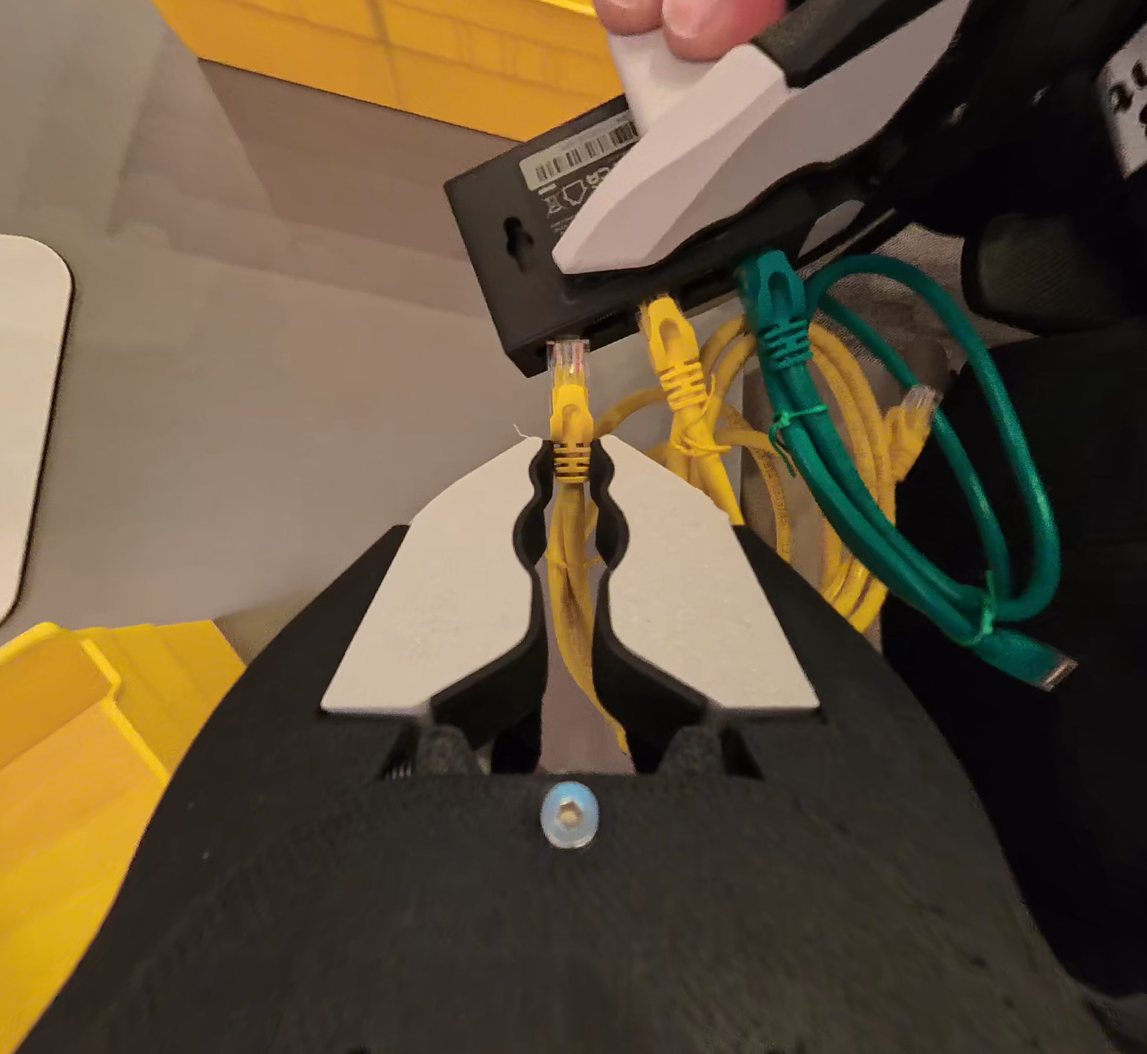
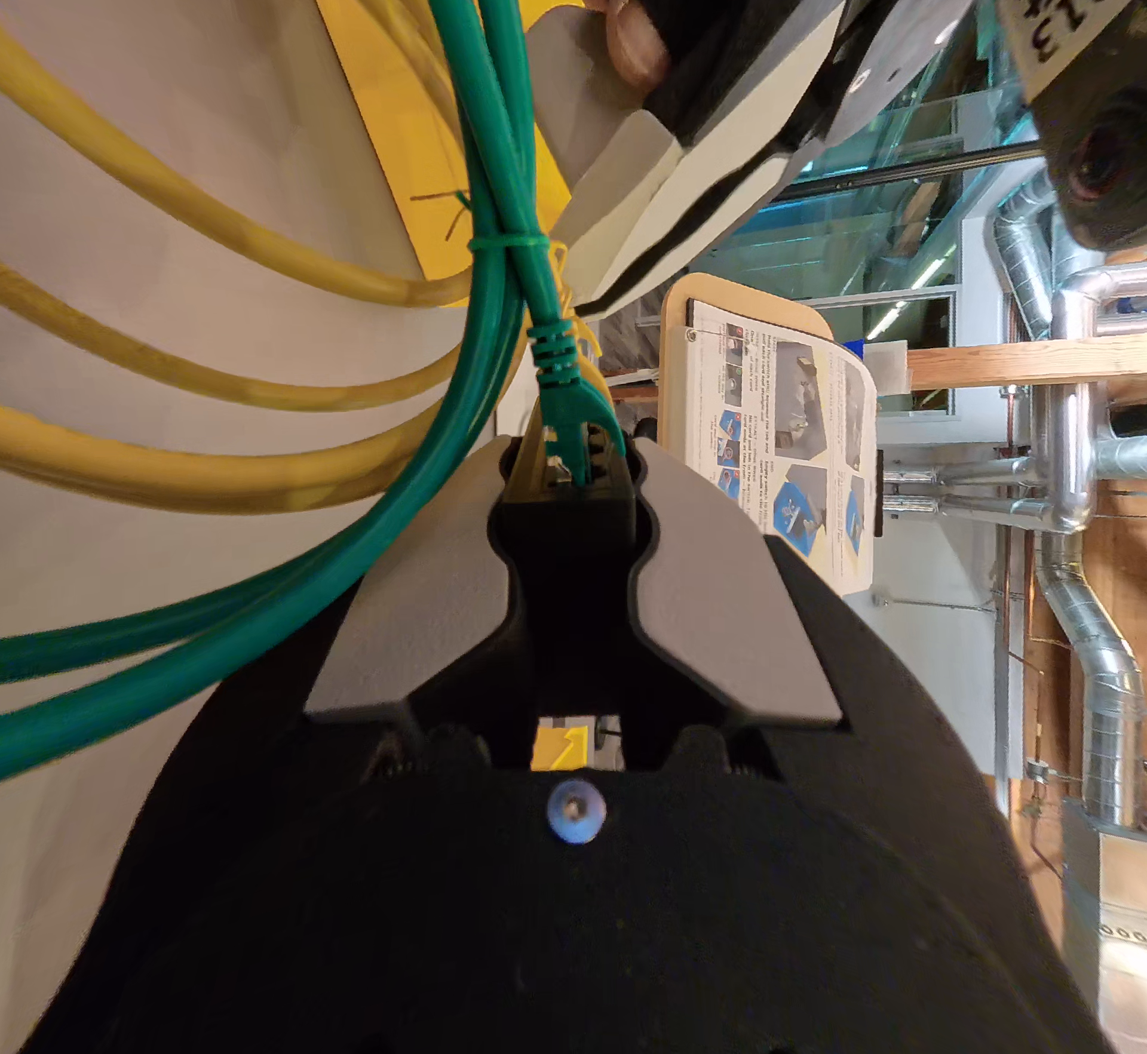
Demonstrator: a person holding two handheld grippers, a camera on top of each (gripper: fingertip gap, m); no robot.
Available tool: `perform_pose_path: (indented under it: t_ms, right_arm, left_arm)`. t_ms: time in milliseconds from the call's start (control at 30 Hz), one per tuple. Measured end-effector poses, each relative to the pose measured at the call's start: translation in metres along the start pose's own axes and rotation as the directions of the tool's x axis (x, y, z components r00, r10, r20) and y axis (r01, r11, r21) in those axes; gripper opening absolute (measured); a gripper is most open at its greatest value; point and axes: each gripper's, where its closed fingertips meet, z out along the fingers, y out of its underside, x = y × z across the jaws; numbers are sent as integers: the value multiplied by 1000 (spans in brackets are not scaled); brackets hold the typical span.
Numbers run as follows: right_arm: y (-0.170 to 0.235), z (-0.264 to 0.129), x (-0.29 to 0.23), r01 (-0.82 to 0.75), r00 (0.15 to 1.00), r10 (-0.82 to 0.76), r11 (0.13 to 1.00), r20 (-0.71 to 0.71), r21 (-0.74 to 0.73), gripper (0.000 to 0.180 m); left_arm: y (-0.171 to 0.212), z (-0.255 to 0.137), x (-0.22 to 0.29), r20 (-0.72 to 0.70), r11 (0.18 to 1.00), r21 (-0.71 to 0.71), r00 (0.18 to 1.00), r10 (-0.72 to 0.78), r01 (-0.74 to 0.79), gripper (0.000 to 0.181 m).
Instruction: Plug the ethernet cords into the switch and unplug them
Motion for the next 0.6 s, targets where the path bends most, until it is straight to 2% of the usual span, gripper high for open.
perform_pose_path:
  t_ms: [33, 200, 233, 300, 467, 600]
  right_arm:
    - [0, 1, 1, 3, 1000, -3, 1000, -7, -7, 29]
    - [2, 4, 0, 28, 999, -29, 999, -17, -32, 29]
    - [3, 4, 0, 35, 999, -35, 999, -19, -39, 33]
    - [2, 6, -1, 54, 998, -55, 997, -15, -48, 29]
    - [-2, 12, -4, 96, 994, -99, 993, -37, -67, 29]
    - [-4, 18, -8, 102, 995, -103, 993, -15, -50, 29]
  left_arm:
    - [0, 1, 0, -8, 1000, 4, 1000, -27, 27, 11]
    - [0, 4, -1, -5, 997, 9, 997, -81, 81, 11]
    - [0, 4, -2, -1, 996, 6, 996, -92, 92, 11]
    - [2, 4, -2, 1, 994, -17, 994, -111, 111, 11]
    - [6, 5, -8, -27, 972, -44, 972, -233, 231, 11]
    - [7, 6, -11, 15, 983, -62, 984, -175, 175, 10]
